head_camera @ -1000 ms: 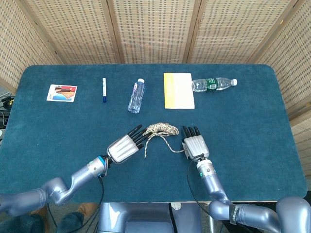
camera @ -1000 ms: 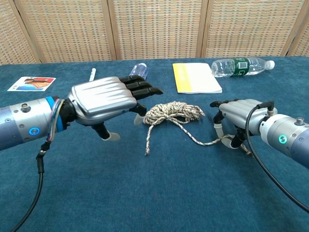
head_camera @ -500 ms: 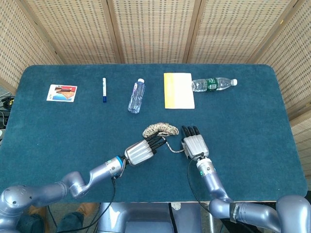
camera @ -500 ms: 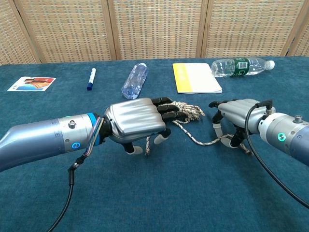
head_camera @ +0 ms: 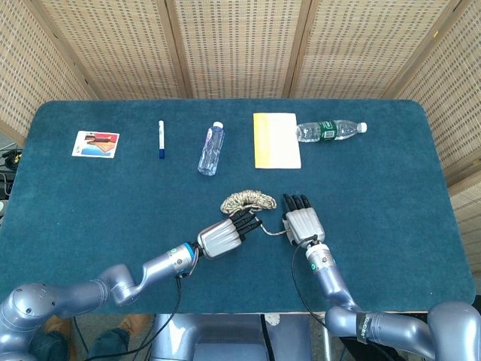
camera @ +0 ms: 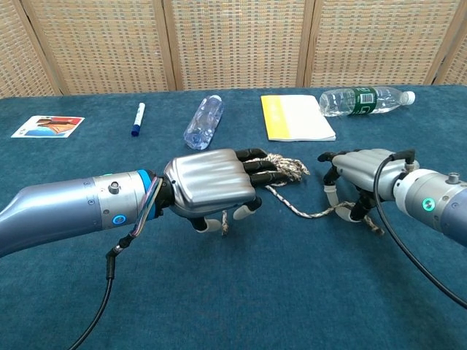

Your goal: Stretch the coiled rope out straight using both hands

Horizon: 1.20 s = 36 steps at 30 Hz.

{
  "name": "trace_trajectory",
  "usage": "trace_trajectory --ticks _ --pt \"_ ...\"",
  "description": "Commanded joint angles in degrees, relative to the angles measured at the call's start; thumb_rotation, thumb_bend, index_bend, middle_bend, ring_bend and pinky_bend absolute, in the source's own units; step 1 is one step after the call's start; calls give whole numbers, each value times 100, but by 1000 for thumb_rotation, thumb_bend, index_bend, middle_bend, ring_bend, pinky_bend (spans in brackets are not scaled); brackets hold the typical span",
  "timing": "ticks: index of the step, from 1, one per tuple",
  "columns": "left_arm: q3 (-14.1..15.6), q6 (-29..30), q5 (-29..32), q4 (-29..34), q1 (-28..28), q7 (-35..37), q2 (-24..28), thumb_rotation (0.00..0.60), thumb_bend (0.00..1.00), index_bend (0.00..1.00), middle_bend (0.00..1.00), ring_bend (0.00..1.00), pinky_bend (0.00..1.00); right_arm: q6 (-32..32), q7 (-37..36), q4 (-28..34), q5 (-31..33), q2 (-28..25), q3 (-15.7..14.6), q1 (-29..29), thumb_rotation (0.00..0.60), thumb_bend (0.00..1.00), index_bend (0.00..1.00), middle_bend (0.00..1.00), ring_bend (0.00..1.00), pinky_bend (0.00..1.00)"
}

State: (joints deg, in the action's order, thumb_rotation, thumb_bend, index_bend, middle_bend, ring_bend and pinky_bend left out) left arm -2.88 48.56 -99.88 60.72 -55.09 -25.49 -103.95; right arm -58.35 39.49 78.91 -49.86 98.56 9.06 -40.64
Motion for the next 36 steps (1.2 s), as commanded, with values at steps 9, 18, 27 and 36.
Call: trace_trajectory --ticks 9,18,27,36 --pt "71 -39 251 65 21 -237 -56 600 372 524 0 0 0 -42 14 14 21 4 -40 5 600 434 636 0 0 0" --pt "112 -30 336 60 4 -288 -55 600 408 524 0 0 0 -60 28 37 45 -7 -26 -15 600 434 636 0 0 0" --pt "151 -11 394 49 -5 -247 -61 600 411 524 0 0 0 -50 36 37 79 -1 -22 -34 600 434 636 0 0 0" --pt "193 41 405 -129 -23 -160 -177 600 408 524 0 0 0 -79 53 71 93 -17 -29 -38 600 434 644 0 0 0"
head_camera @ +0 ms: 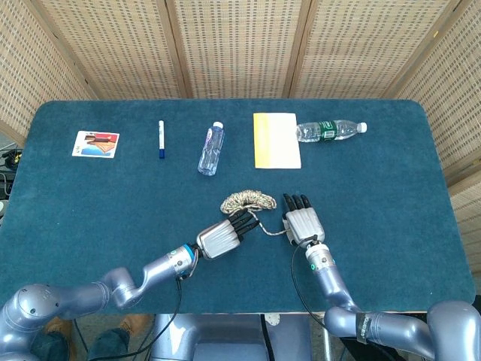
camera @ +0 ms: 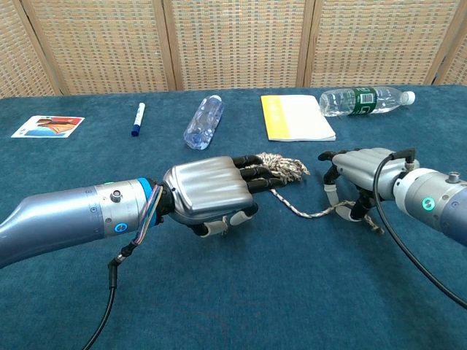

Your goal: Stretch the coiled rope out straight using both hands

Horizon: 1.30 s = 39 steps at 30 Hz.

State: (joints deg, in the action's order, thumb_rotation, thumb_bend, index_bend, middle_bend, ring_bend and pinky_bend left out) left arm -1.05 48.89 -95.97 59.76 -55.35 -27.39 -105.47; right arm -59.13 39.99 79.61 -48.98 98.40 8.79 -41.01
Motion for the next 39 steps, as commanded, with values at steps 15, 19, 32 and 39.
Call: trace_trajectory --ticks 15,19,32,39 --pt "151 128 5 -457 19 394 -247 600 408 524 0 0 0 9 13 -38 39 35 -21 -23 600 434 646 0 0 0" --pt "185 151 -7 -512 20 438 -268 600 408 524 0 0 0 8 5 -42 39 33 -24 -24 600 434 646 0 0 0" --pt "218 178 29 -611 33 509 -330 600 407 573 0 0 0 -3 -1 -39 46 29 -30 -25 600 434 646 0 0 0" --pt "212 175 72 -640 47 504 -356 600 408 755 0 0 0 -7 7 -48 50 35 -33 -29 600 434 646 0 0 0"
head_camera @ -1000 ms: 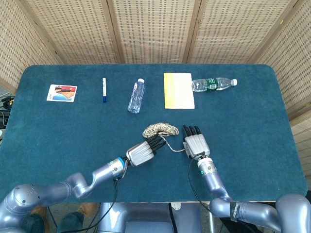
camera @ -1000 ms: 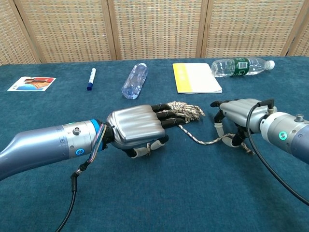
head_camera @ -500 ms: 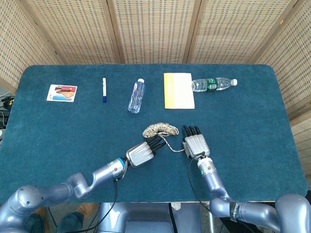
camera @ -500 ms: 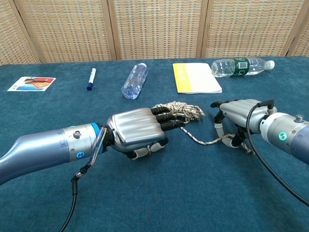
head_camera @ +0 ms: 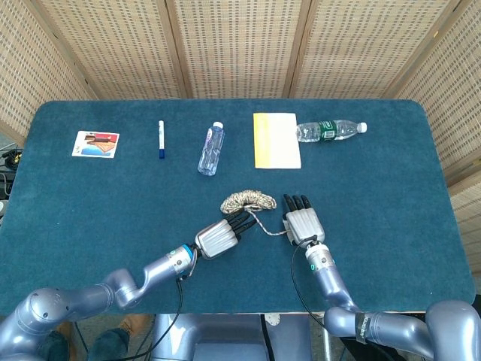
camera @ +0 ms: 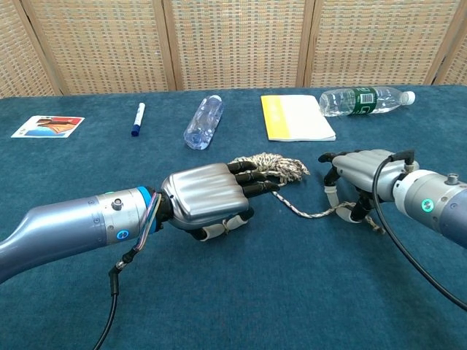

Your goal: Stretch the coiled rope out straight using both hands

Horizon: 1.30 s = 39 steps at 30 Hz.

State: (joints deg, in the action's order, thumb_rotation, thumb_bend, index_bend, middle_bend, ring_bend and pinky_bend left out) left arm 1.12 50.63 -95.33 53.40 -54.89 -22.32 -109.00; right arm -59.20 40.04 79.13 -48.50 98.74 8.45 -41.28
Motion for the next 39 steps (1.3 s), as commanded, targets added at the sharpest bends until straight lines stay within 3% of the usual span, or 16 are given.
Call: trace_trajectory --ticks 1,20,33,39 --pt "-5 6 13 -8 6 -10 -2 600 408 771 0 0 0 0 3 1 6 2 2 -2 600 434 646 0 0 0" --pt "-85 256 100 434 115 -110 416 600 405 830 0 0 0 -95 95 81 66 -28 10 3 600 434 646 0 0 0" --pt "-20 757 115 747 460 203 1165 600 405 840 0 0 0 -228 125 93 54 -114 26 49 600 434 646 0 0 0" --pt "20 1184 222 576 839 656 1723 600 406 840 0 0 0 -380 245 164 73 -217 84 58 600 434 646 0 0 0"
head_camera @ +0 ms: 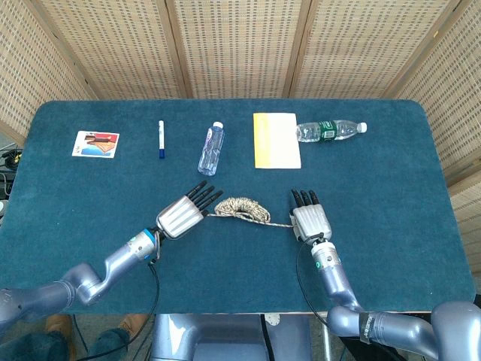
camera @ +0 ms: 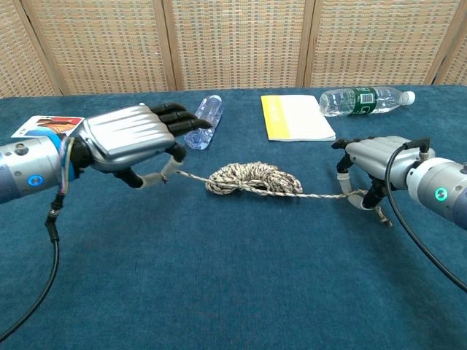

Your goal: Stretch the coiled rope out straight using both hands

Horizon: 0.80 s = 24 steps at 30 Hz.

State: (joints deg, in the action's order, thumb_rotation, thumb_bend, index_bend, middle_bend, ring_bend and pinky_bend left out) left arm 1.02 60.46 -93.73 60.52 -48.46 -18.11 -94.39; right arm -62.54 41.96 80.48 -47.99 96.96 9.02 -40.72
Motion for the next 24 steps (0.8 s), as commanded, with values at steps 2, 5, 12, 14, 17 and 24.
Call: trace_trajectory --ticks 2,5,12,14,17,24 --pt "35 248 69 -213 243 335 334 600 406 840 0 0 0 -78 88 46 46 -60 48 1 600 434 646 0 0 0" --pt "18 354 120 -366 350 551 439 600 406 840 0 0 0 -153 167 73 88 -121 93 -1 600 434 646 0 0 0" --pt "79 611 129 -827 626 1130 572 600 406 840 0 0 0 -389 360 271 168 -491 161 69 600 434 646 0 0 0" --pt "96 648 129 -933 680 1256 577 600 406 840 0 0 0 -429 386 308 173 -582 155 96 600 434 646 0 0 0" --pt "127 696 122 -1155 767 1461 573 600 406 840 0 0 0 -489 407 364 172 -754 128 159 600 434 646 0 0 0" --pt "156 855 103 -1534 940 1879 526 600 406 840 0 0 0 -539 377 293 135 -959 57 274 600 434 646 0 0 0"
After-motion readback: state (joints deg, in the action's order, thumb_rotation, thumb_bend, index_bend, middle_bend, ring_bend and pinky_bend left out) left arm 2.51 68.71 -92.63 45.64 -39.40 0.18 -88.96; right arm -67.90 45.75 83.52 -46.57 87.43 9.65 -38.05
